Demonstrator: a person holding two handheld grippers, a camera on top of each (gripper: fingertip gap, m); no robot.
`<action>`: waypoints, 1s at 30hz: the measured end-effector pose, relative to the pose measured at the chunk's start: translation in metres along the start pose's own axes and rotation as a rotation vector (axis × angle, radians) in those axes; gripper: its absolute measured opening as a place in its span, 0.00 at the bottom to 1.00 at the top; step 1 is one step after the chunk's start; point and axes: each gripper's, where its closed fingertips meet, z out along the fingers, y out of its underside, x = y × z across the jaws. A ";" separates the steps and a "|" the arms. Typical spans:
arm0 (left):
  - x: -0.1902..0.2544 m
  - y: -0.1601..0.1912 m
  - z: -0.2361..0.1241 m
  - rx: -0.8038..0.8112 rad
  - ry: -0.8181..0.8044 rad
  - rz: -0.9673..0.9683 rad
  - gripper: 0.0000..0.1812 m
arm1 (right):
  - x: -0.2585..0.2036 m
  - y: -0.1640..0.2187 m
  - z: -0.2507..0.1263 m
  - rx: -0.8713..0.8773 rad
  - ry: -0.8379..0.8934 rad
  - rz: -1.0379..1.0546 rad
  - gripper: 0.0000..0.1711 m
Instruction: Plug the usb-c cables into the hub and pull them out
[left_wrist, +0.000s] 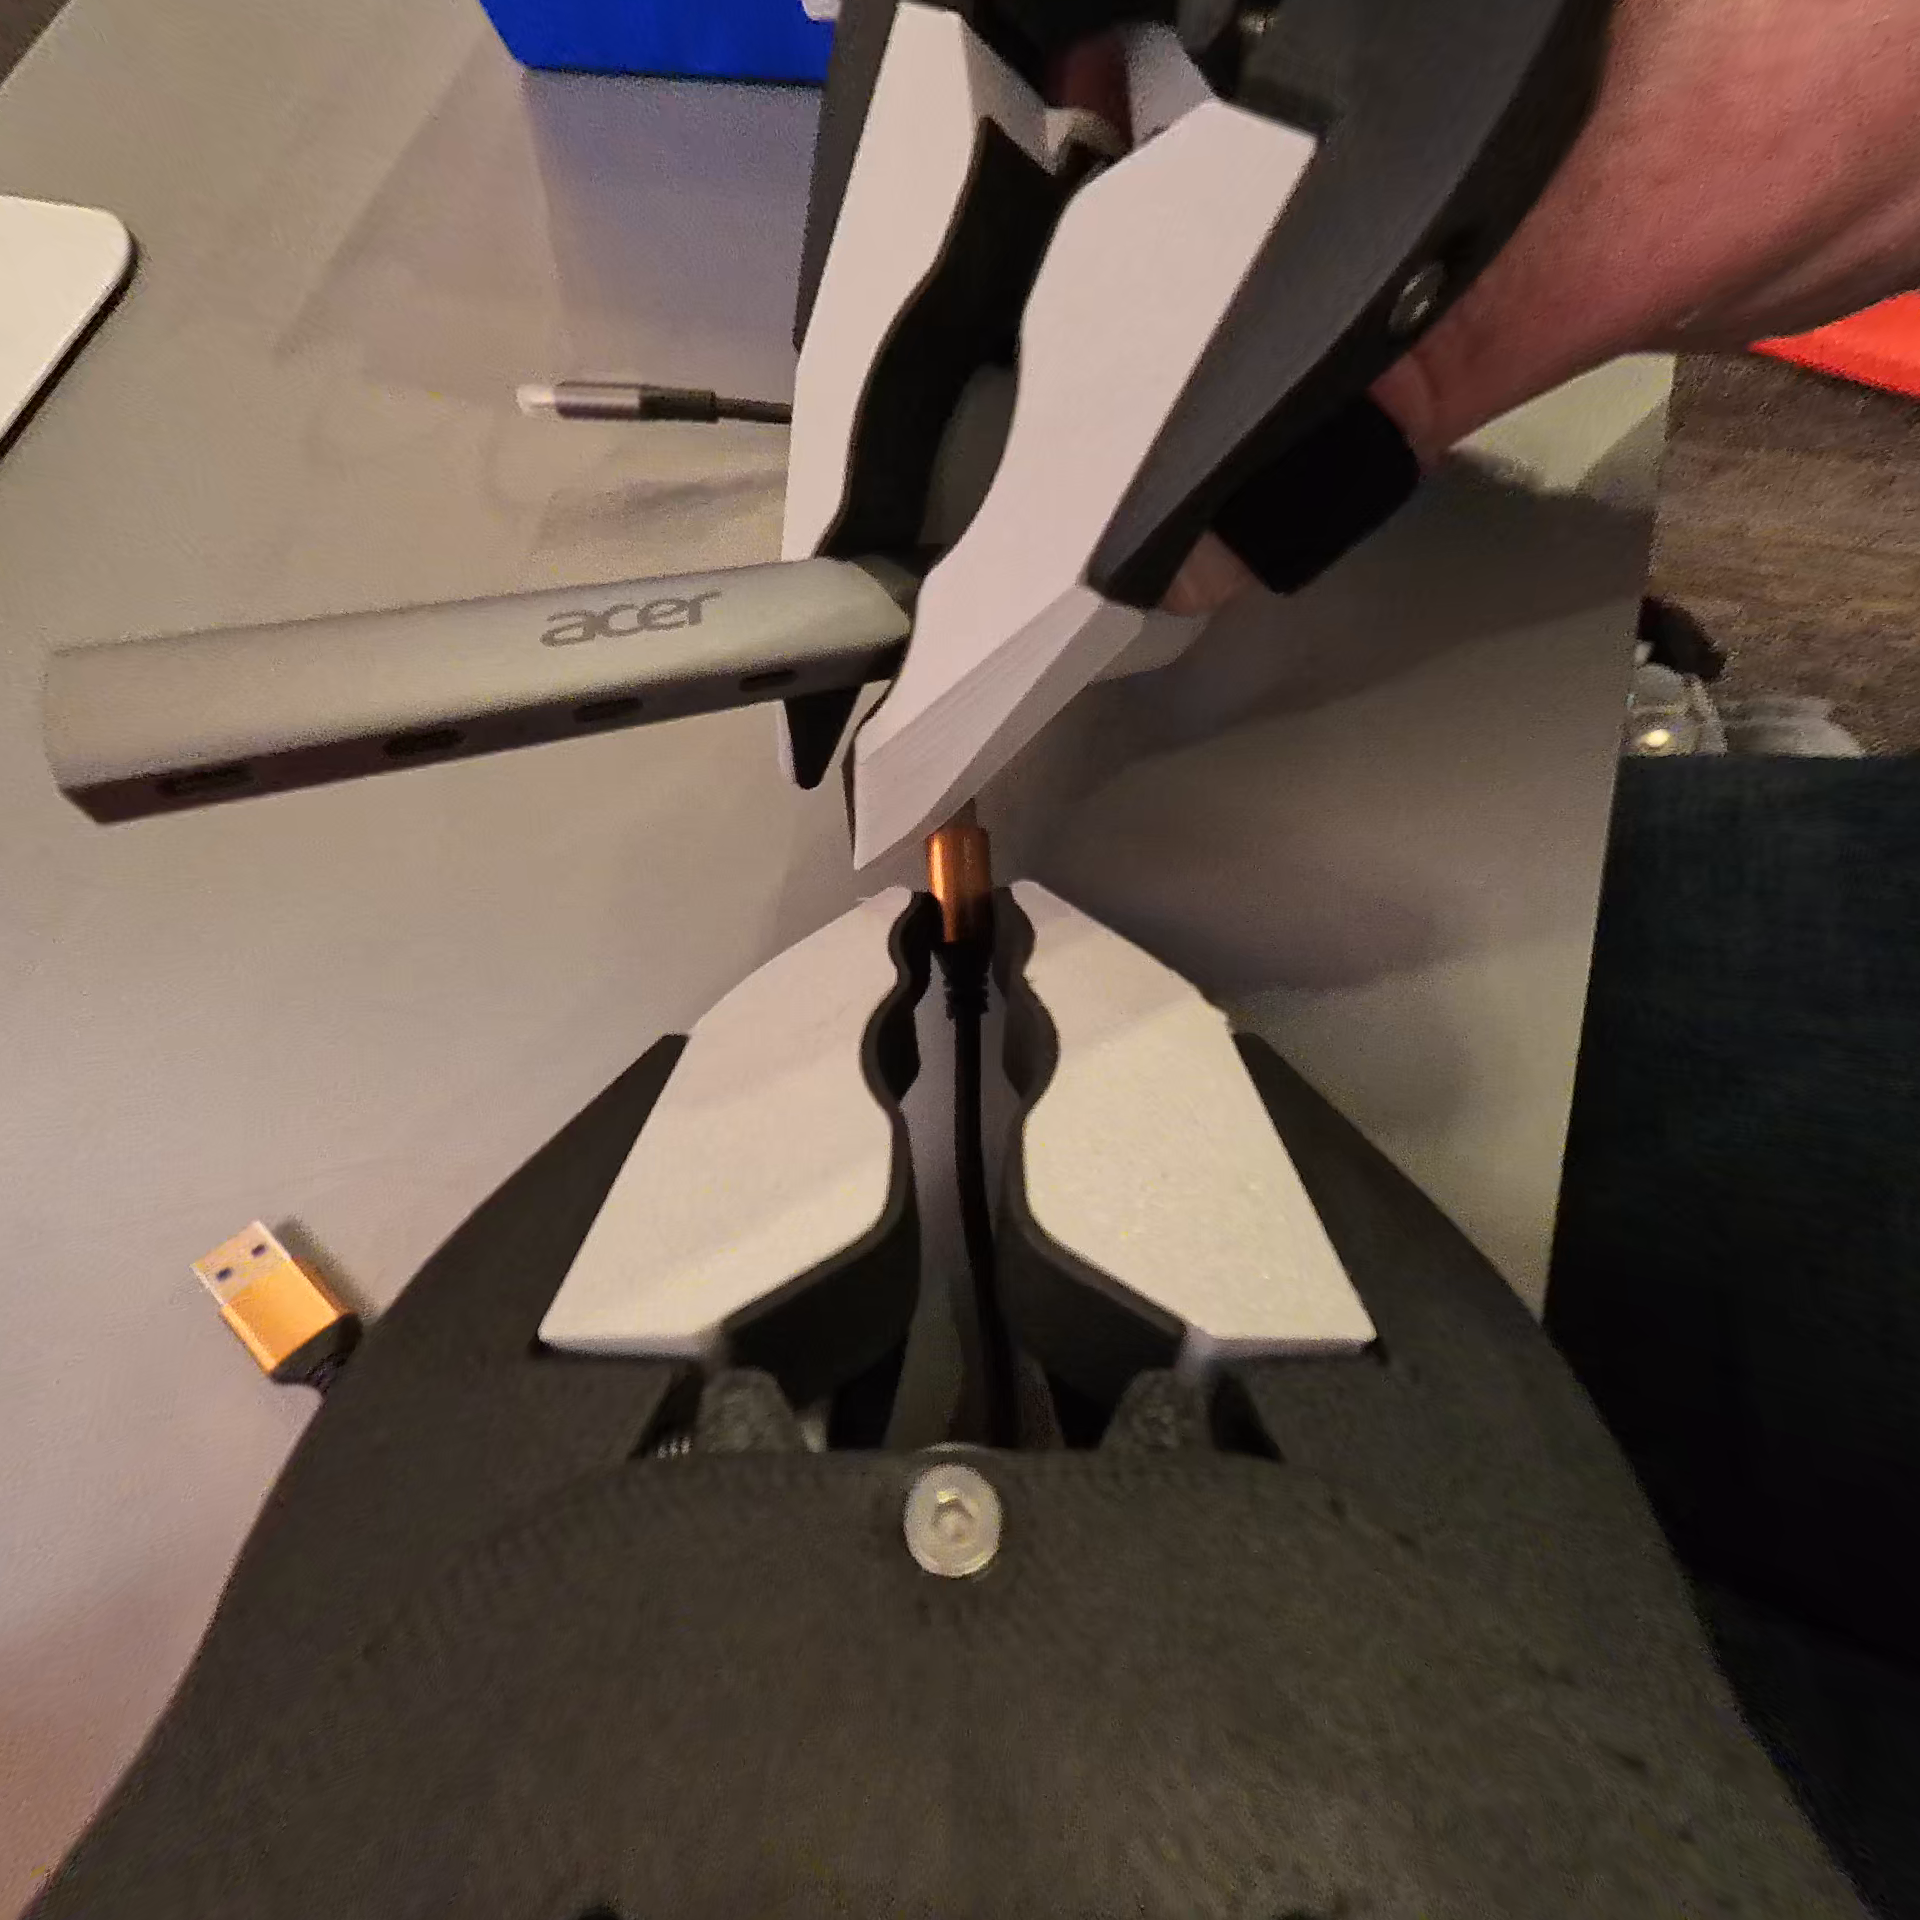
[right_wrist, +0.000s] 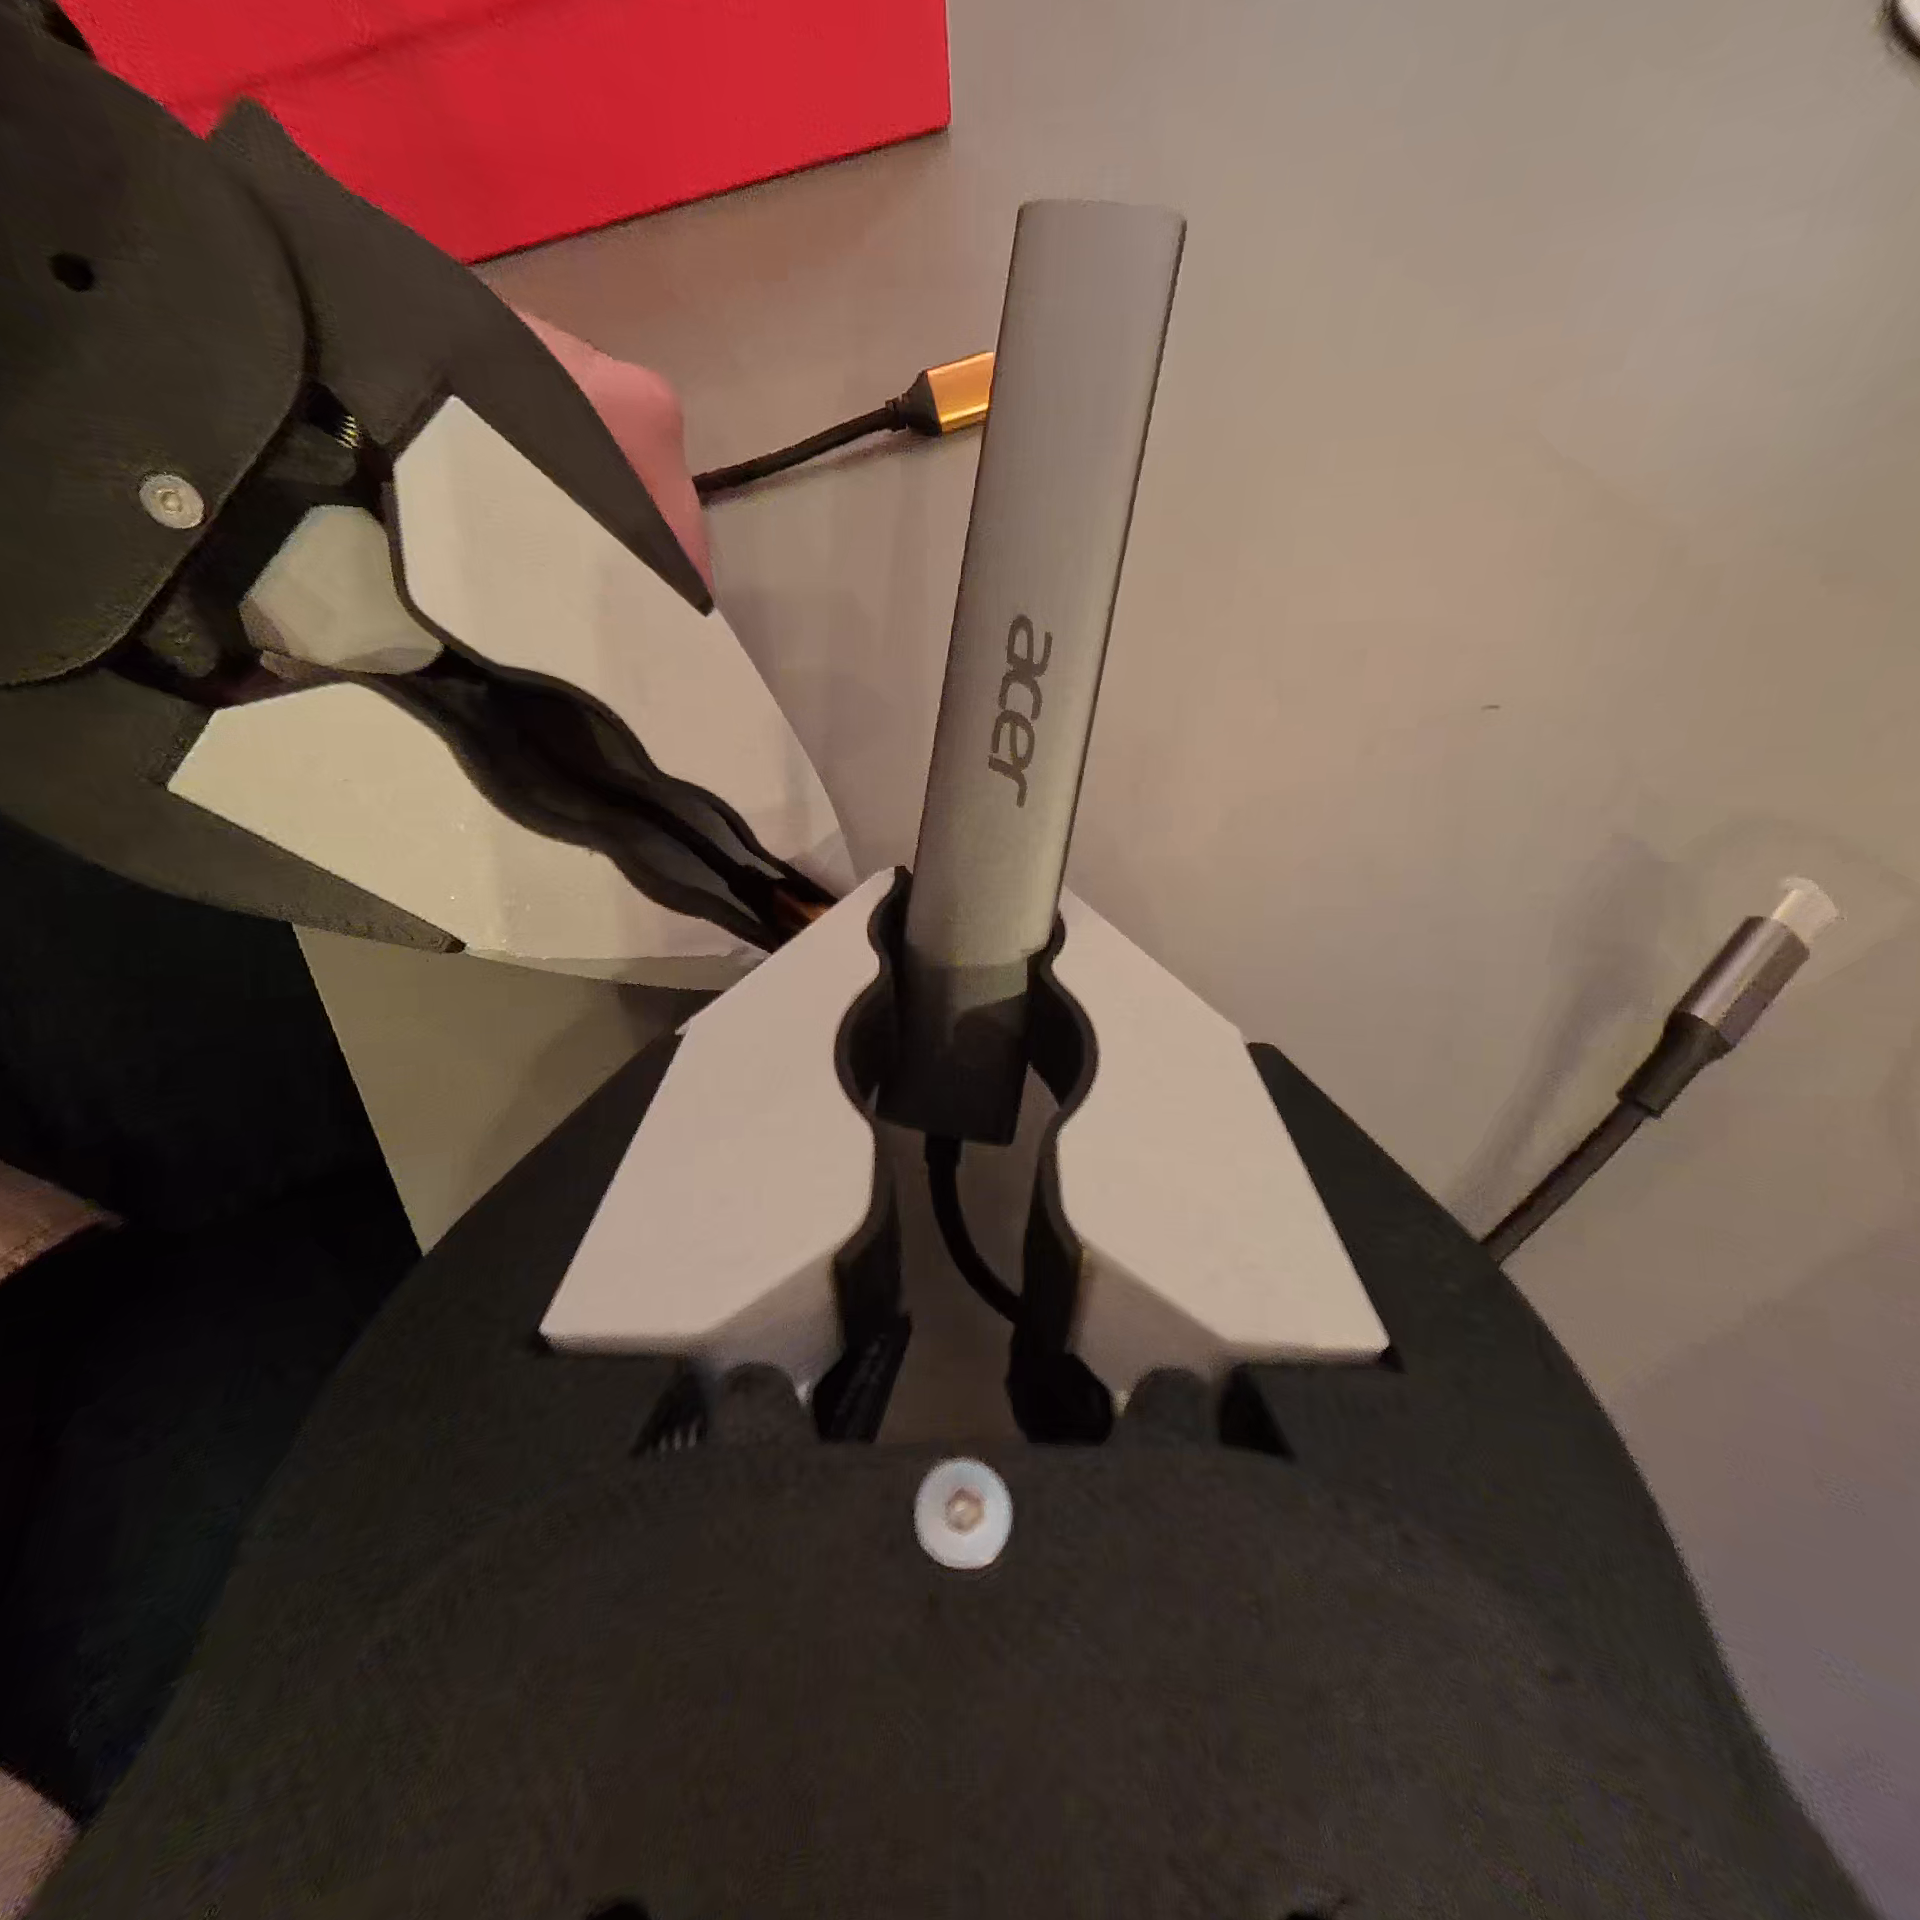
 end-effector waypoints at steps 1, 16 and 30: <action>0.001 0.002 0.001 -0.012 -0.006 0.020 0.06 | -0.001 0.002 0.001 -0.006 -0.001 -0.001 0.10; 0.005 0.017 -0.017 -0.077 -0.030 0.090 0.06 | 0.004 0.015 0.005 -0.199 -0.058 -0.049 0.11; -0.002 0.021 -0.025 -0.073 -0.036 0.086 0.06 | -0.007 0.015 0.004 -0.442 -0.294 -0.013 0.15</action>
